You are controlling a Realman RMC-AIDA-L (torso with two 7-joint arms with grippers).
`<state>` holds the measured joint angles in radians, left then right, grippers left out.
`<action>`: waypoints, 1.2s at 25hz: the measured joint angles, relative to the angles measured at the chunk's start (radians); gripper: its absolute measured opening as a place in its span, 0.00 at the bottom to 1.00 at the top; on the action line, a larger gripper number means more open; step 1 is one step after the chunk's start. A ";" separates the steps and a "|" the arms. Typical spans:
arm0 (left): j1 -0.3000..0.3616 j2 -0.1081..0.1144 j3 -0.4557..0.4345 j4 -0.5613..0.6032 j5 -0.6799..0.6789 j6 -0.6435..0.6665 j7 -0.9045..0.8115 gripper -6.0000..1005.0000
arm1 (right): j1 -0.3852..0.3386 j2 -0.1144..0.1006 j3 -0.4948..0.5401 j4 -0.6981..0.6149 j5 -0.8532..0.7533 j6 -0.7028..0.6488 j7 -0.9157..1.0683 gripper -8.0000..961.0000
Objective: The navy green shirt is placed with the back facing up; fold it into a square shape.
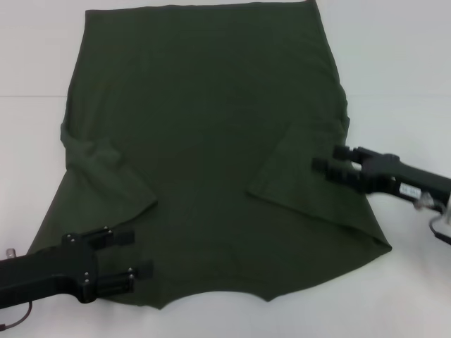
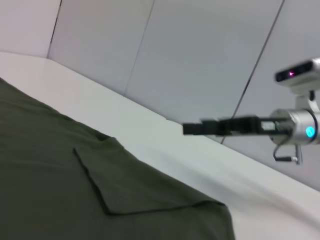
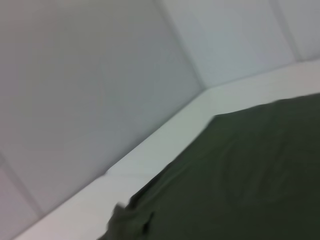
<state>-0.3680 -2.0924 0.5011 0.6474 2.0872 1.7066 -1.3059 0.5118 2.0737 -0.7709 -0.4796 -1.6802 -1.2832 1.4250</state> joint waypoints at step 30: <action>0.044 0.052 -0.047 0.091 0.007 -0.002 -0.435 0.79 | -0.147 0.014 -0.005 -0.046 -0.186 -0.217 -0.464 0.98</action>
<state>-0.3244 -2.0403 0.4538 0.7381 2.0943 1.7046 -1.7405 0.3644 2.0880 -0.7760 -0.5257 -1.8664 -1.4999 0.9609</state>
